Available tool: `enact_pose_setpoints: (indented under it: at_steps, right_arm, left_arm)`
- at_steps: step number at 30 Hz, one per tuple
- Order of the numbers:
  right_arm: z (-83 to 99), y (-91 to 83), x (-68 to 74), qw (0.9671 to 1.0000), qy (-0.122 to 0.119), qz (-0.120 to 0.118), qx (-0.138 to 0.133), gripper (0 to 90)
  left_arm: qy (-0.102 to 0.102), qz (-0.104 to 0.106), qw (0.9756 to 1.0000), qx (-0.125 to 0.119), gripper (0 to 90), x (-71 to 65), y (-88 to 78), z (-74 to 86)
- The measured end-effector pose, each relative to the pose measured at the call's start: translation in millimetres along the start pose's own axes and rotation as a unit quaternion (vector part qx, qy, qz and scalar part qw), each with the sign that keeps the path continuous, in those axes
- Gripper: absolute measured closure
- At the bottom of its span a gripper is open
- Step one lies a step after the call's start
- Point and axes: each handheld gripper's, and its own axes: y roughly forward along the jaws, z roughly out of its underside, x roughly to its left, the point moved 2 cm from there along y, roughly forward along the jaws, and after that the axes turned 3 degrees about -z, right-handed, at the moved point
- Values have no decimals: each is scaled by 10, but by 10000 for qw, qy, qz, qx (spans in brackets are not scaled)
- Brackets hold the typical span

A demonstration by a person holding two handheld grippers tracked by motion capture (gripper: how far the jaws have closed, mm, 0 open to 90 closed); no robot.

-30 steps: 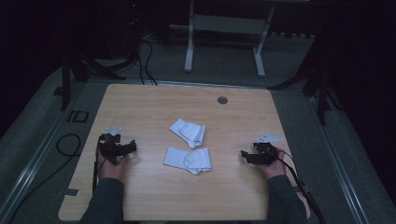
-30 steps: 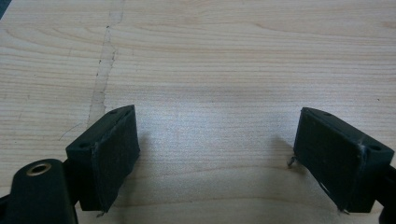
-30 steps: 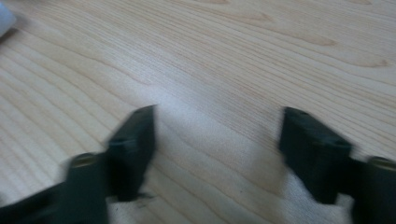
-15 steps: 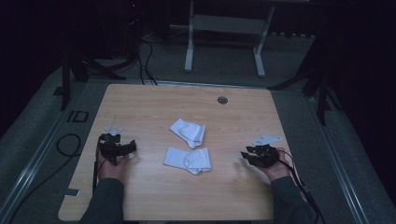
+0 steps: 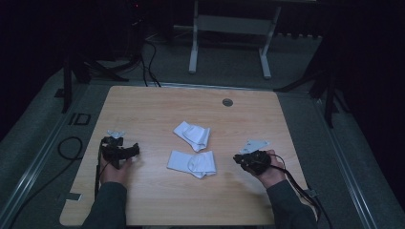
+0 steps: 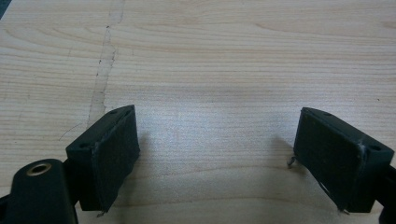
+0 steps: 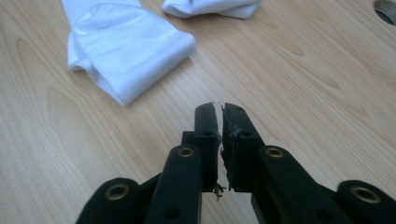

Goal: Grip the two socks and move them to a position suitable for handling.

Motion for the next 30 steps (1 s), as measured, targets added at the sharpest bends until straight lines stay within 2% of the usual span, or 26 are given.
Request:
enact_pose_setpoints:
  at_steps: [2,4,6,8,11,14,17,18,19,20,24,30]
  right_arm:
    - [-18,13,22,10000,-42,-6,25,857]
    - [-93,86,115,9997,-193,-80,111,892]
    - [-117,113,147,9996,-228,-94,135,894]
    - [-198,191,236,9989,-399,-195,158,894]
    - [-260,246,291,9985,-466,-257,144,894]
    - [-369,382,397,9969,-657,-374,203,894]
    - [-407,468,444,9959,-746,-428,271,894]
    - [-429,547,468,9955,-739,-533,272,893]
    - [-429,547,468,9955,-739,-533,272,893]
    - [-439,618,482,9952,-745,-522,365,893]
    - [-464,732,539,9938,-823,-601,434,894]
    - [-429,847,586,9927,-779,-772,493,894]
  left_arm:
    - [1,-1,10000,2,142,0,0,0]
    - [1,-1,10000,-1,142,0,0,0]
    - [1,0,10000,1,141,0,0,0]
    - [2,1,10000,0,141,0,0,0]
    - [2,0,10000,1,141,0,0,0]
    - [3,1,10000,-1,142,0,0,0]
    - [2,0,10000,0,142,0,0,0]
    - [2,1,10000,-1,141,0,0,0]
    - [3,1,10000,-1,141,0,0,0]
    - [2,0,10000,-1,142,0,0,0]
    - [2,1,10000,-1,142,0,0,0]
    - [3,0,10000,-2,142,0,0,0]
